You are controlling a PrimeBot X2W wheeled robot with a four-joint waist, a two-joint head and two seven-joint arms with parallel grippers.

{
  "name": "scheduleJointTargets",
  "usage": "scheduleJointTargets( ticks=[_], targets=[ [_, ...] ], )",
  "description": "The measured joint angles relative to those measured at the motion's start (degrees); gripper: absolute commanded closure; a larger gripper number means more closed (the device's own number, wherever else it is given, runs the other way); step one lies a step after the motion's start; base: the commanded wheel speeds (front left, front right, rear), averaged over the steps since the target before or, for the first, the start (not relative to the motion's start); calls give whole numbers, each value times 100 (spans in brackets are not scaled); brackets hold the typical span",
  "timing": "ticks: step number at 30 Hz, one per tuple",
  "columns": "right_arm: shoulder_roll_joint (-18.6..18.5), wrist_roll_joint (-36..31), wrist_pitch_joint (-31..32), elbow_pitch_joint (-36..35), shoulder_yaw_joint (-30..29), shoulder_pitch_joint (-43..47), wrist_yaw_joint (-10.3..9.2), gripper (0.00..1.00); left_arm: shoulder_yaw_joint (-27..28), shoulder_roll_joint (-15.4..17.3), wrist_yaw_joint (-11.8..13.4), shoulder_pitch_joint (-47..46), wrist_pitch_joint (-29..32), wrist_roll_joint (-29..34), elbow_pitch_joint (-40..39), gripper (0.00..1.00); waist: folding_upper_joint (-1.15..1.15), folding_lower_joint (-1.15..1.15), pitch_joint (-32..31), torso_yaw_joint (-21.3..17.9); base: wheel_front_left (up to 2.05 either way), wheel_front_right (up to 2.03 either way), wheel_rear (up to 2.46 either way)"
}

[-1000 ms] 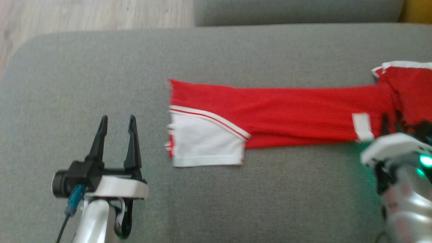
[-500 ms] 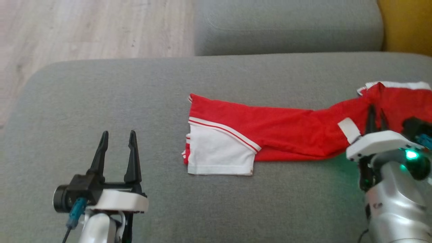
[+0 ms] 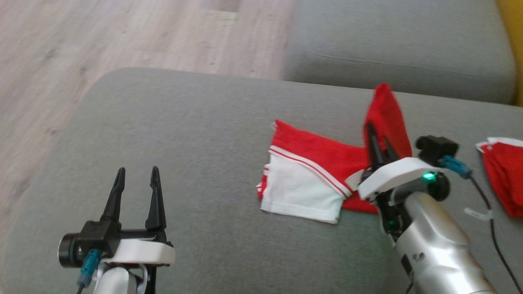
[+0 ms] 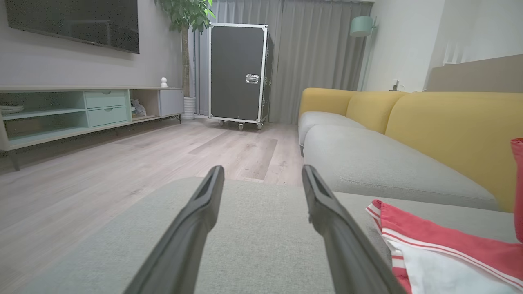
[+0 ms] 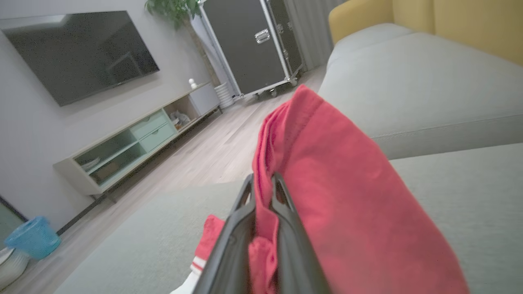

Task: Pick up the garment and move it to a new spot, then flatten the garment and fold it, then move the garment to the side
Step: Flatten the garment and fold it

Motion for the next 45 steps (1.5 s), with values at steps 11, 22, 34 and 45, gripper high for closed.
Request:
scheduleJointTargets(
  ticks=[11,22,34,45],
  targets=[
    [0,369,-1,402,1106,-279,0,100,-180,0,-54,-117,0,32,-65,0,0,1,361,805,0,0,0],
    [-20,789,-1,754,1648,-354,0,0,-314,-2,-51,-249,0,-178,-67,0,0,2,781,1344,0,0,0],
    [-44,477,-1,124,1437,-297,0,0,-282,-2,-48,-240,0,-183,-156,0,0,0,612,871,0,0,0],
    [-363,-2209,-3,-1574,-1140,639,0,0,-101,-2,5,-207,0,-152,-389,0,0,0,395,-187,0,0,0]
  ],
)
